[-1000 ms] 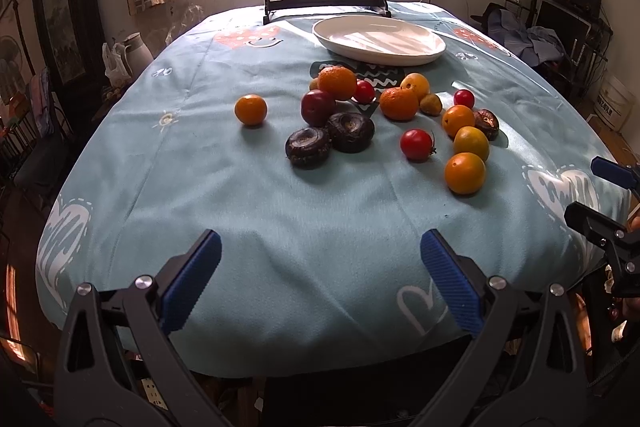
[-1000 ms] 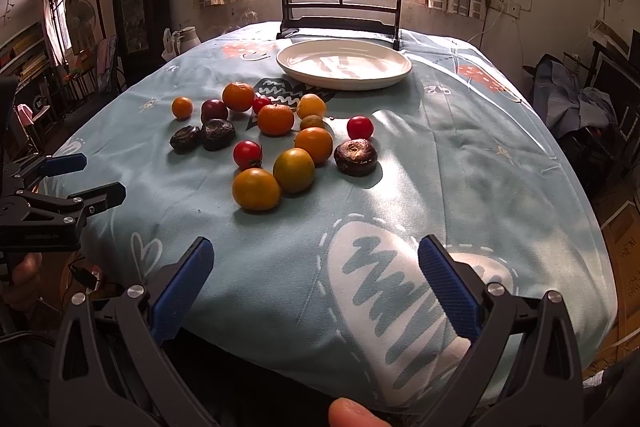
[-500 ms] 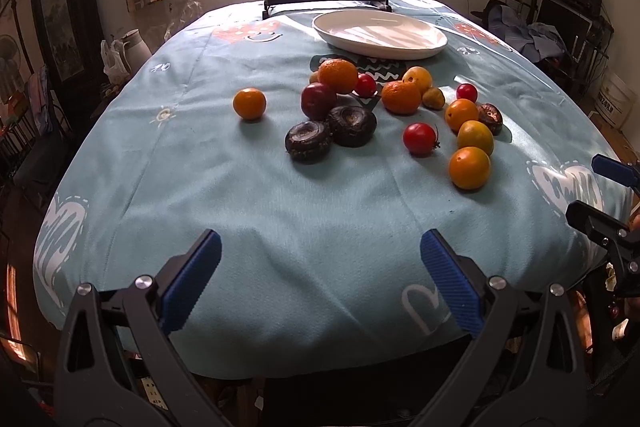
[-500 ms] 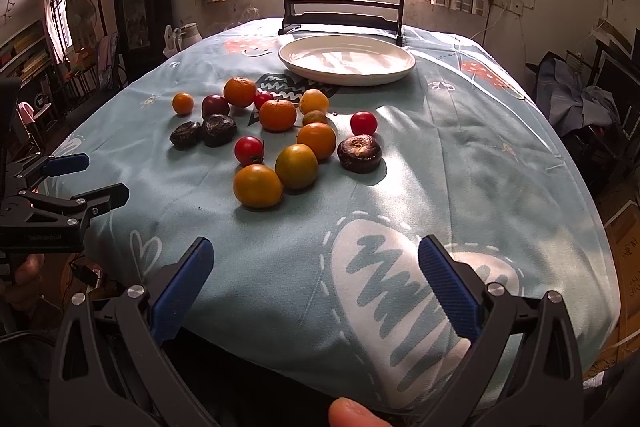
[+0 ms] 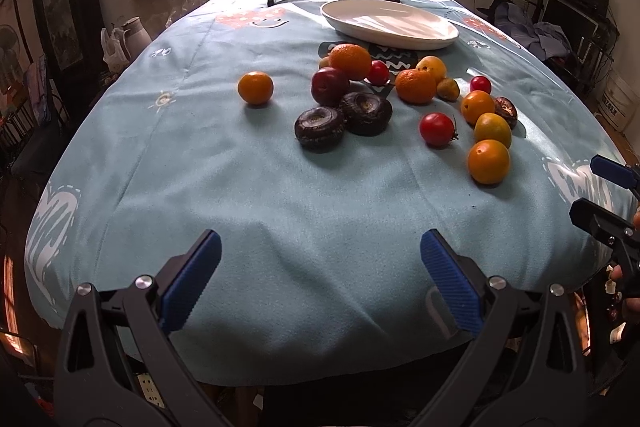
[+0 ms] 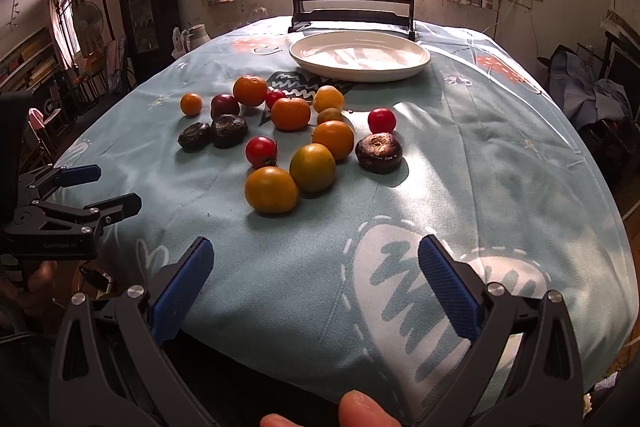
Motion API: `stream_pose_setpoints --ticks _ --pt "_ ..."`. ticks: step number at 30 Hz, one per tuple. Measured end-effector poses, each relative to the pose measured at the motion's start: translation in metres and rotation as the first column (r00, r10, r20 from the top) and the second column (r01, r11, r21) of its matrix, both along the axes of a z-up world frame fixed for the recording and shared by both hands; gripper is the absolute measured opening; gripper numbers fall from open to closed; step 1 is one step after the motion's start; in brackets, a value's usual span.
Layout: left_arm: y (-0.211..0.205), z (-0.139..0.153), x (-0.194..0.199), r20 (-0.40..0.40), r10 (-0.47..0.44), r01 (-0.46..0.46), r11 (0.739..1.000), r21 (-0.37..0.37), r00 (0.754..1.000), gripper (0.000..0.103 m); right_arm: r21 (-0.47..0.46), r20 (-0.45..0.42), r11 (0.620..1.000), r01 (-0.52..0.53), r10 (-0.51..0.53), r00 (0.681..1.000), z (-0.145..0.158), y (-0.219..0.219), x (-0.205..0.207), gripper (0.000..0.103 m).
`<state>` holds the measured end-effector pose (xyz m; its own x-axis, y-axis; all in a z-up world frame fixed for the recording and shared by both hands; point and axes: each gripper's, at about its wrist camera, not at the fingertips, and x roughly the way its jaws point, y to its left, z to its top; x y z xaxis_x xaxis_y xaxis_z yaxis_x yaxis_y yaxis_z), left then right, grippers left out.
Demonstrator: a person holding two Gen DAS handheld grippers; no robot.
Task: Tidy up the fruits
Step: 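Grasp the yellow tomato with the right gripper while the left gripper grasps a dark brown fruit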
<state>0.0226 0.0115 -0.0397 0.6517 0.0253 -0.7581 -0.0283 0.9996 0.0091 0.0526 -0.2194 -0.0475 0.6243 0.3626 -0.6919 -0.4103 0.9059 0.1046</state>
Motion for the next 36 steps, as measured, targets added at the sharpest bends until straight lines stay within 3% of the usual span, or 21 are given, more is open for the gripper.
stream_pose_setpoints --ticks 4,9,11,14,19,21,22,24,27,30,34,36 --pt "0.005 -0.003 0.001 0.016 -0.012 0.012 1.0 -0.008 1.0 0.101 0.066 0.022 0.998 -0.01 0.008 1.0 -0.005 0.004 0.005 0.102" --pt "0.014 -0.009 0.007 0.024 -0.021 0.021 1.0 -0.013 0.999 0.101 0.026 0.024 0.999 -0.031 0.03 0.999 -0.011 0.024 0.013 0.102" --pt "0.02 -0.012 0.009 0.025 -0.022 0.023 0.999 -0.029 0.999 0.101 0.016 -0.033 0.999 -0.035 0.036 0.999 -0.018 0.033 0.021 0.1" --pt "0.03 -0.014 0.013 0.027 -0.02 0.022 0.998 -0.056 0.999 0.101 0.039 -0.115 0.998 -0.043 0.048 0.992 -0.03 0.041 0.034 0.08" --pt "0.04 -0.012 0.028 0.046 -0.052 0.056 0.995 -0.08 0.998 0.101 0.071 -0.121 0.997 0.001 0.008 0.993 -0.034 0.044 0.05 0.068" --pt "0.042 -0.009 0.038 0.054 -0.073 0.078 0.993 -0.087 0.996 0.101 0.092 -0.128 0.995 0.021 -0.009 0.992 -0.035 0.043 0.056 0.057" --pt "0.043 -0.007 0.043 0.055 -0.08 0.084 0.992 -0.09 0.995 0.101 0.105 -0.134 0.994 0.024 -0.01 0.991 -0.035 0.042 0.057 0.056" --pt "0.042 -0.003 0.053 0.065 -0.108 0.113 0.99 -0.088 0.992 0.101 0.12 -0.141 0.993 -0.003 0.02 0.99 -0.034 0.043 0.058 0.043" --pt "0.036 -0.001 0.07 0.056 -0.169 0.173 0.982 -0.078 0.984 0.1 0.129 -0.147 0.991 -0.024 0.043 0.988 -0.034 0.041 0.056 0.043" --pt "0.03 -0.003 0.088 0.032 -0.216 0.217 0.974 -0.057 0.976 0.095 0.174 -0.159 0.984 -0.039 0.067 0.985 -0.033 0.034 0.055 0.043" --pt "0.027 -0.01 0.108 -0.022 -0.214 0.213 0.976 -0.048 0.977 0.074 0.183 -0.142 0.982 -0.051 0.078 0.987 -0.03 0.029 0.052 0.043" --pt "0.027 -0.015 0.114 -0.044 -0.221 0.218 0.974 -0.056 0.974 0.072 0.189 -0.137 0.98 -0.061 0.088 0.987 -0.029 0.027 0.051 0.043"
